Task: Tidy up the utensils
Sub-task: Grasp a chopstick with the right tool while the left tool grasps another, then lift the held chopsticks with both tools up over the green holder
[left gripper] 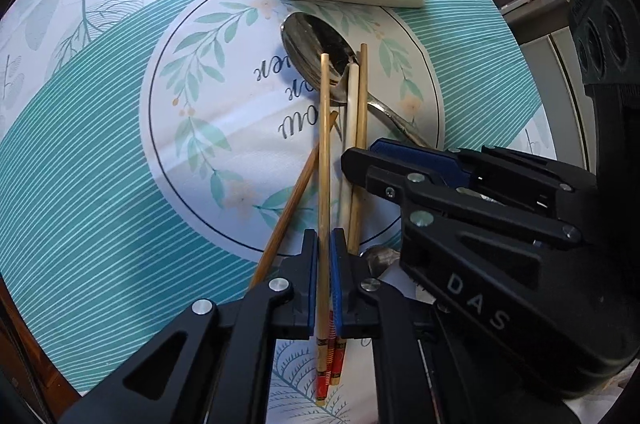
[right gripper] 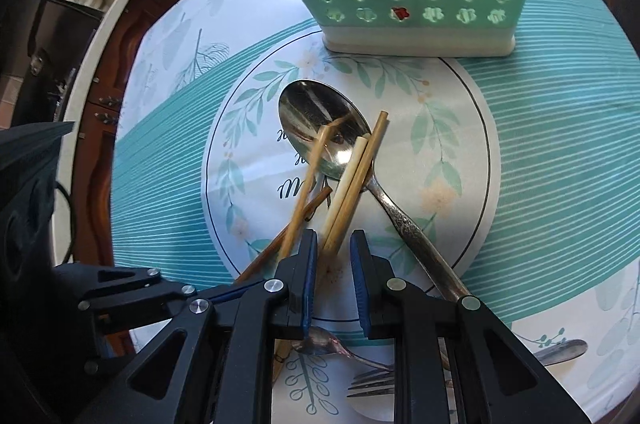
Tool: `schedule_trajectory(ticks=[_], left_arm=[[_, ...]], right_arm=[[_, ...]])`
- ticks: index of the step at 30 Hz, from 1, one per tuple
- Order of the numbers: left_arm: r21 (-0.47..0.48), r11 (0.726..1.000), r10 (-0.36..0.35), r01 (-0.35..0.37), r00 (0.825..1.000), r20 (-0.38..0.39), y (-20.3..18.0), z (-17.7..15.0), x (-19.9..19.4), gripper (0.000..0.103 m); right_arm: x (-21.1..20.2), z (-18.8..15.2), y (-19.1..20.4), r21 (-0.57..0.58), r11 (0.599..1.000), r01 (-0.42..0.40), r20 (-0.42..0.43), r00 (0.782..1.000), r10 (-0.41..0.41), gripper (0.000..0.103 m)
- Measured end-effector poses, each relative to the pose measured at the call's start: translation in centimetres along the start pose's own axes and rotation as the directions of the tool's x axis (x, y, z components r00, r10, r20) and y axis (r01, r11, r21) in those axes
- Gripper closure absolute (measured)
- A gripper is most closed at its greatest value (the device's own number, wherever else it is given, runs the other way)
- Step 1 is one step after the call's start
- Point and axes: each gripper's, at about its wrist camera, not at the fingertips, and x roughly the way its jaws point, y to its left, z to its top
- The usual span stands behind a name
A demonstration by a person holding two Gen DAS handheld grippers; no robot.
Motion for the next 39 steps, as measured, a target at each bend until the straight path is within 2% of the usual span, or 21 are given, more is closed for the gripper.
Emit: schedule_trajectory(ticks=[8, 11, 15, 16, 19, 22, 29, 34, 39], left_arm=[[-0.056, 0.998, -0.028, 0.03, 0.999, 0.04, 2.1, -1.2, -2.1, 0.099], [-0.071, 0.996, -0.04, 0.044, 0.997, 0.059, 2.5, -1.5, -2.9, 0.099], [-0.089, 0.994, -0.052, 0.059, 0.995, 0.084, 3.1, -1.8, -3.8, 0.099], [-0.093, 0.994, -0.054, 0.062, 0.995, 0.089, 3.0, -1.8, -4.0, 0.099], [-0.105, 0.992, -0.064, 0.075, 0.992, 0.107, 3.1, -2.1, -4.6, 0.099], [-0.11, 0.99, -0.074, 0.088, 0.989, 0.126, 3.2, -2.0, -5.2, 0.099], [-0.093, 0.991, -0.081, 0.098, 0.982, 0.17, 2.7, -2.0, -7.1, 0.099], [-0.048, 0.996, -0.067, 0.081, 0.97, 0.236, 0.7, -1.2, -9.7, 0.099], [0.005, 0.998, -0.055, 0.057, 0.938, 0.343, -1.4, -0.1, -13.9, 0.099]], right_arm=[[0.3, 0.5, -0.2, 0.022, 1.0, -0.001, -0.022, 1.0, 0.002, 0.084], [0.2, 0.6, 0.3, -0.001, 0.999, 0.047, -0.024, 0.999, -0.047, 0.084], [0.5, 0.5, 2.3, -0.09, 0.985, 0.149, 0.001, 0.989, -0.15, 0.088], [0.5, 0.5, 2.5, -0.09, 0.983, 0.159, 0.003, 0.987, -0.159, 0.094], [0.4, 0.5, 2.0, -0.05, 0.997, 0.066, -0.035, 0.997, -0.068, 0.098], [-0.6, 0.1, 1.3, -0.027, 1.0, 0.008, -0.021, 1.0, -0.009, 0.098], [-3.9, -0.4, -0.5, 0.025, 0.989, -0.143, 0.024, 0.989, 0.143, 0.098], [-8.1, -0.4, -0.8, 0.017, 0.978, -0.208, 0.107, 0.973, 0.205, 0.098], [-14.4, 0.4, -1.3, -0.022, 0.97, -0.242, 0.25, 0.938, 0.239, 0.098]])
